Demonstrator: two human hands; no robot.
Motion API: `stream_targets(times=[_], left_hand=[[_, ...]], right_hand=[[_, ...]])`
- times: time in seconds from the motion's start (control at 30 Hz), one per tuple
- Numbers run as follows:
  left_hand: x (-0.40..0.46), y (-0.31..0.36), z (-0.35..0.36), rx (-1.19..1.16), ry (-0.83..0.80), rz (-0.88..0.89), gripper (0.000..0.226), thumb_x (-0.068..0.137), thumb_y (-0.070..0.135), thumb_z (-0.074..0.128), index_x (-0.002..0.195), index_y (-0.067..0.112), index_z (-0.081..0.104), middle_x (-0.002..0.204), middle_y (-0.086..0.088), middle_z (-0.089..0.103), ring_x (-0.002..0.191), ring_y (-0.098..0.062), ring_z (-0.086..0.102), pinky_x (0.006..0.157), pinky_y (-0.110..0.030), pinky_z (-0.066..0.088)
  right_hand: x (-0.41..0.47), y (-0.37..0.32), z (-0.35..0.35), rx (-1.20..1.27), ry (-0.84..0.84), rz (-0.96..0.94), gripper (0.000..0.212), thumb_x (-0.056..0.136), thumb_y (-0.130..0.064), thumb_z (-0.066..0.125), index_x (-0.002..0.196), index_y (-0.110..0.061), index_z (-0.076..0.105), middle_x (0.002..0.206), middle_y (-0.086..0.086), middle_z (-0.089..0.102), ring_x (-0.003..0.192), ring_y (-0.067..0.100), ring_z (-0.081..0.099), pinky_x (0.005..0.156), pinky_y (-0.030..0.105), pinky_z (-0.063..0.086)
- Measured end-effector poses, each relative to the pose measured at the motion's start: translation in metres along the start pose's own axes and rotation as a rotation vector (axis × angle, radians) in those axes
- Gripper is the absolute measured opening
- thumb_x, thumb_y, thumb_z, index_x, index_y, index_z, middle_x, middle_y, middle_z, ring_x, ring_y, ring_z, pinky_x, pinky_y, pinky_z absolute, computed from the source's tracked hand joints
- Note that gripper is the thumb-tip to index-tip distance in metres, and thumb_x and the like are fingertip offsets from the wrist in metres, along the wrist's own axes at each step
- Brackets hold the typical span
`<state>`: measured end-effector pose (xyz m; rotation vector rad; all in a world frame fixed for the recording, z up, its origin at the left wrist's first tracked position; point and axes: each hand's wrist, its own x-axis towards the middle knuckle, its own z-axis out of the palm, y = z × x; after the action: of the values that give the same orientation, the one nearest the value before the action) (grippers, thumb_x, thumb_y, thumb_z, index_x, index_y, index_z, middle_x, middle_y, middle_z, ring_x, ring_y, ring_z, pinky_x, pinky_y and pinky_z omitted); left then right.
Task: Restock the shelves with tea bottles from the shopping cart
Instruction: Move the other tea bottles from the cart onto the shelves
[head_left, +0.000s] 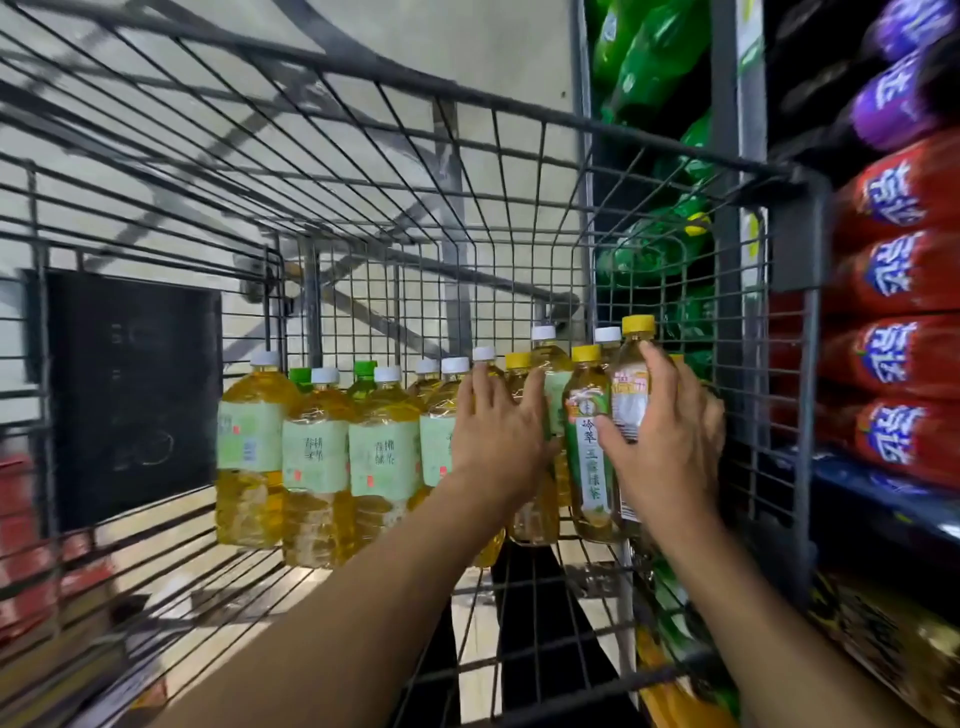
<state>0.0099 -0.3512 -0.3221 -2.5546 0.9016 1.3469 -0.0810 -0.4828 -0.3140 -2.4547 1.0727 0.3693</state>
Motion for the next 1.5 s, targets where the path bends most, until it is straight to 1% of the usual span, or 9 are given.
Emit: stream_targets(times=[0.37, 0.63, 0.73, 0.83, 0.97, 1.1, 1.23, 1.33, 1.5], left_hand=[[-0.001, 0.008, 0.015, -0.303, 0.243, 0.035, 0.088, 0.088, 0.05, 0.071, 0.152, 0.026, 0.015, 0.154, -0.017, 0.039, 0.154, -0.036, 0.014, 0.125, -0.046, 0.004], [-0.029, 0.003, 0.044, -0.752, 0.434, 0.303, 0.093, 0.071, 0.021, 0.092, 0.135, 0.03, 0.025, 0.142, -0.018, 0.036, 0.131, -0.032, 0.046, 0.112, -0.049, 0.044], [-0.029, 0.0, 0.044, -0.99, 0.327, 0.211, 0.1, 0.07, 0.017, 0.091, 0.139, 0.041, 0.024, 0.142, -0.003, 0.038, 0.132, -0.019, 0.048, 0.111, -0.043, 0.047], [-0.025, -0.004, 0.039, -0.947, 0.252, 0.158, 0.1, 0.071, 0.02, 0.091, 0.15, 0.022, 0.031, 0.138, 0.007, 0.038, 0.13, -0.007, 0.04, 0.117, -0.038, 0.04], [-0.026, -0.015, 0.04, -0.893, 0.171, 0.227, 0.094, 0.08, 0.02, 0.085, 0.155, 0.019, 0.028, 0.148, -0.001, 0.044, 0.137, -0.014, 0.042, 0.118, -0.043, 0.038], [-0.029, -0.018, 0.037, -0.853, 0.127, 0.29, 0.091, 0.091, 0.017, 0.074, 0.16, 0.024, 0.016, 0.155, -0.004, 0.037, 0.139, -0.005, 0.032, 0.119, -0.026, 0.026], [-0.032, -0.014, 0.037, -0.908, 0.105, 0.275, 0.086, 0.094, 0.018, 0.068, 0.158, 0.031, 0.013, 0.154, -0.003, 0.041, 0.14, -0.015, 0.04, 0.12, -0.044, 0.034], [-0.039, -0.008, 0.038, -1.026, 0.129, 0.256, 0.082, 0.092, 0.018, 0.067, 0.154, 0.036, 0.017, 0.149, 0.004, 0.047, 0.139, -0.016, 0.045, 0.118, -0.048, 0.039], [-0.055, -0.003, 0.027, -1.205, 0.179, 0.194, 0.072, 0.095, 0.008, 0.068, 0.151, 0.022, 0.026, 0.118, 0.021, 0.058, 0.11, 0.005, 0.061, 0.098, -0.018, 0.05]], right_hand=[[0.0, 0.013, 0.005, 0.272, 0.026, -0.004, 0.094, 0.079, -0.031, 0.081, 0.154, -0.031, 0.026, 0.153, 0.003, 0.039, 0.143, 0.022, 0.028, 0.113, 0.038, 0.029], [-0.014, 0.021, -0.004, 0.585, 0.026, 0.05, 0.1, 0.08, -0.016, 0.083, 0.148, -0.044, 0.015, 0.155, 0.008, 0.035, 0.14, 0.025, 0.042, 0.115, 0.051, 0.04], [-0.013, 0.026, -0.007, 0.596, 0.013, 0.088, 0.112, 0.077, -0.019, 0.084, 0.156, -0.04, 0.007, 0.159, 0.01, 0.032, 0.144, 0.025, 0.04, 0.114, 0.053, 0.042], [-0.013, 0.028, -0.009, 0.557, 0.026, 0.079, 0.108, 0.078, -0.024, 0.085, 0.16, -0.031, 0.016, 0.159, 0.003, 0.036, 0.144, 0.02, 0.04, 0.115, 0.052, 0.041], [-0.012, 0.026, -0.007, 0.603, 0.071, 0.019, 0.096, 0.078, -0.017, 0.084, 0.154, -0.033, 0.028, 0.153, 0.001, 0.043, 0.139, 0.018, 0.046, 0.111, 0.049, 0.045], [-0.013, 0.021, -0.005, 0.587, 0.1, -0.029, 0.086, 0.083, -0.016, 0.079, 0.153, -0.035, 0.033, 0.15, -0.003, 0.044, 0.137, 0.015, 0.047, 0.113, 0.045, 0.043], [-0.011, 0.021, -0.003, 0.596, 0.09, -0.025, 0.071, 0.09, -0.024, 0.07, 0.148, -0.046, 0.035, 0.147, -0.003, 0.049, 0.131, 0.018, 0.053, 0.109, 0.048, 0.046], [-0.012, 0.021, -0.008, 0.702, 0.077, 0.016, 0.07, 0.093, -0.018, 0.069, 0.152, -0.033, 0.033, 0.144, -0.001, 0.053, 0.124, 0.013, 0.059, 0.107, 0.041, 0.049], [-0.02, 0.017, -0.024, 0.794, 0.081, 0.065, 0.061, 0.093, -0.012, 0.069, 0.146, -0.021, 0.038, 0.132, -0.001, 0.06, 0.111, 0.005, 0.063, 0.098, 0.027, 0.052]])
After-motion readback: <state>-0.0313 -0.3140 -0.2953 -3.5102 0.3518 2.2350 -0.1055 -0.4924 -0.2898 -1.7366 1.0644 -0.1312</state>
